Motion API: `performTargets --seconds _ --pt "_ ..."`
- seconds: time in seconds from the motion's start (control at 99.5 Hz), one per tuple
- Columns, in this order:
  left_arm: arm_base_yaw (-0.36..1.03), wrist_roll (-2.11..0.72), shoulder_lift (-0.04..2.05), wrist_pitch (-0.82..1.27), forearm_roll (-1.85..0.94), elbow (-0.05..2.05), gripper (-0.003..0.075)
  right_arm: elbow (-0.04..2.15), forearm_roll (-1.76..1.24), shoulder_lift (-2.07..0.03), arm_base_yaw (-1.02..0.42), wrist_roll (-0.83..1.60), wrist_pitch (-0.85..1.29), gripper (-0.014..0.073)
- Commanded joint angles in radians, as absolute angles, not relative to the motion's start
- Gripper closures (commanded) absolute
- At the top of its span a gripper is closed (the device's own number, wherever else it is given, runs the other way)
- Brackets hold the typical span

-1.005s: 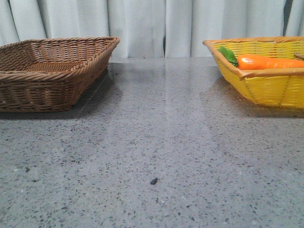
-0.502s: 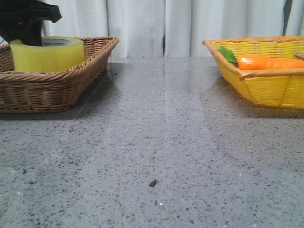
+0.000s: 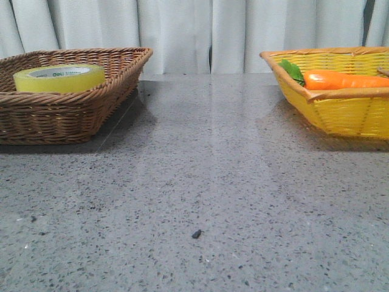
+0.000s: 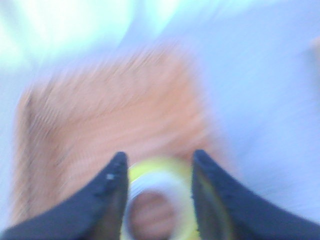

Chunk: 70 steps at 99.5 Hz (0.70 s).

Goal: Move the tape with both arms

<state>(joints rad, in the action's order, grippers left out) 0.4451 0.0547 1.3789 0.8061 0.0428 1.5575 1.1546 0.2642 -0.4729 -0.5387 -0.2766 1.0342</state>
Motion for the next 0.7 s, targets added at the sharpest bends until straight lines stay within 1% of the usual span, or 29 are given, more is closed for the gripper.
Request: performTargets --seconds 0.0,0.06,0.131,0.191,0.281,0.432,0.543,0.693 --pt "0.604 0.07 1.188 0.598 0.022 1.437 0.0623 1.079 0.28 -0.4 -0.532 -0.197 0.854 0.066" --pt "0.7 0.07 1.103 0.508 0.025 1.322 0.0668 0.992 0.283 -0.335 -0.532 -0.154 0.765 0.066" --pt "0.803 0.073 1.006 0.397 0.051 1.168 0.0739 0.869 0.283 -0.246 -0.532 -0.113 0.617 0.0661" --pt "0.857 0.1 0.931 0.303 0.073 1.047 0.0741 0.763 0.283 -0.163 -0.532 -0.111 0.473 0.0664" --pt "0.87 0.153 0.834 0.229 0.073 0.885 0.0741 0.648 0.281 -0.073 -0.532 -0.111 0.334 0.0664" --pt "0.838 0.169 0.712 0.171 0.075 0.712 0.0741 0.58 0.281 -0.017 -0.532 -0.111 0.329 0.0663" --pt "0.826 0.169 0.649 0.173 0.075 0.662 0.0741 0.57 0.281 -0.016 -0.532 -0.111 0.329 0.0663" --pt "0.826 0.169 0.63 0.179 0.073 0.628 0.0741 0.57 0.281 -0.016 -0.532 -0.111 0.329 0.0663"
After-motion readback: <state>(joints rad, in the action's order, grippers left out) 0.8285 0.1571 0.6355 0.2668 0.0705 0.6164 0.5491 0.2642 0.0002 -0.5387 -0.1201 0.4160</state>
